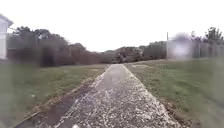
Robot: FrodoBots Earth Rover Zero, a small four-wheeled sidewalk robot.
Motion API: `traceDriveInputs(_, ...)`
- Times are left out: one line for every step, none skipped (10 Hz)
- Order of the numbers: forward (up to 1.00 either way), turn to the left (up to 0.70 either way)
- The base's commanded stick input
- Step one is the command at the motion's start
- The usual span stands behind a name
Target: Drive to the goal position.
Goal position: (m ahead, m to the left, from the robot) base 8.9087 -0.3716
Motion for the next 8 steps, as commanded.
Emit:
traceDriveInputs(0.70, 0.00)
traceDriveInputs(0.70, 0.00)
traceDriveInputs(0.70, 0.00)
traceDriveInputs(0.70, 0.00)
traceDriveInputs(0.70, 0.00)
traceDriveInputs(0.70, 0.00)
traceDriveInputs(0.70, 0.00)
traceDriveInputs(0.70, 0.00)
